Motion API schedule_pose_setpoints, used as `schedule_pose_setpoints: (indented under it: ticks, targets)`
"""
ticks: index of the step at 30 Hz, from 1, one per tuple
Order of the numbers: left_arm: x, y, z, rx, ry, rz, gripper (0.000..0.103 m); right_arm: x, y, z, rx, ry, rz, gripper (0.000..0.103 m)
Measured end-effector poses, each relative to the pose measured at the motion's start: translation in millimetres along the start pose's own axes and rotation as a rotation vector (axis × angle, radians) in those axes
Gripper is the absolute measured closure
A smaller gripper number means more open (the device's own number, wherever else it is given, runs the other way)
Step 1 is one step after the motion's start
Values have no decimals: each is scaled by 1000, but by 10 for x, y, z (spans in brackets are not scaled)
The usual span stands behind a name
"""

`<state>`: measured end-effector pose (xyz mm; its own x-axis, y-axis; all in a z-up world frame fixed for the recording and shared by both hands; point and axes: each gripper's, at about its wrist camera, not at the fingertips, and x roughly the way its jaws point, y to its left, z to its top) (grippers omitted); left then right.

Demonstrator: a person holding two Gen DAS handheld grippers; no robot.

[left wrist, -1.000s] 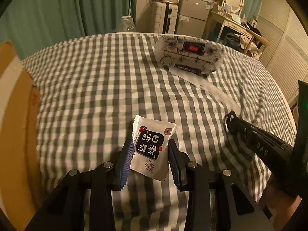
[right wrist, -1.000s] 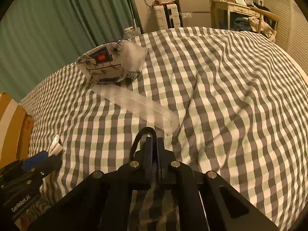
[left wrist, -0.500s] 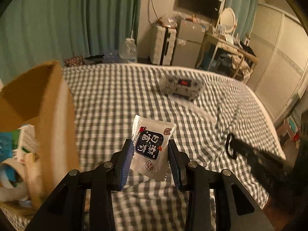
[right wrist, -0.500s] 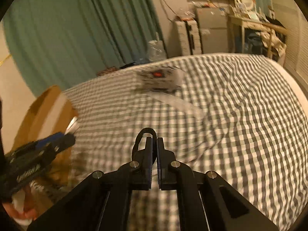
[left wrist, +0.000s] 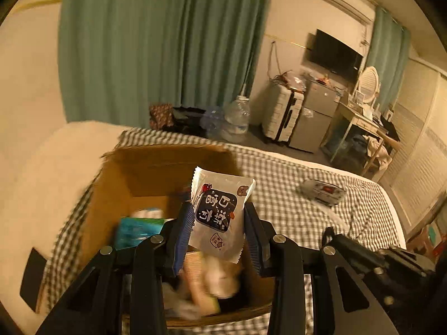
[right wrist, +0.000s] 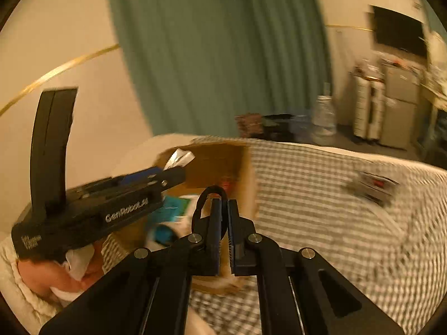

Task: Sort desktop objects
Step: 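Carry the snack packet and hair tie into the box and open both tools, then grasp the packaged gadget with the left tool while the right tool grasps the clear comb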

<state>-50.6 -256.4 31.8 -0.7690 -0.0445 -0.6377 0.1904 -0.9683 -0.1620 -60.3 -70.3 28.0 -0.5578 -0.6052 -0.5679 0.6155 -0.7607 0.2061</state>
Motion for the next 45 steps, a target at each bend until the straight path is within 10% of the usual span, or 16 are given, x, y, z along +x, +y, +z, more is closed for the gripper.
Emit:
schedule_pose_setpoints:
  ticks: [6, 9, 19, 31, 45]
  targets:
    - [226, 385, -114, 35, 76, 64, 63, 609, 193, -73, -17, 123, -20, 96]
    - [322, 388, -208, 47, 95, 74, 30, 674, 169, -100, -10, 114, -38, 51]
    - [229, 214, -291, 70, 80, 78, 18, 136, -612, -63, 124, -23, -113, 50]
    - [441, -1129, -562, 99, 110, -104, 5, -858, -2033, -613, 251, -99, -390, 48]
    - [1571, -2005, -820, 179, 185, -74, 5, -3, -3177, -703, 110, 46, -310, 35]
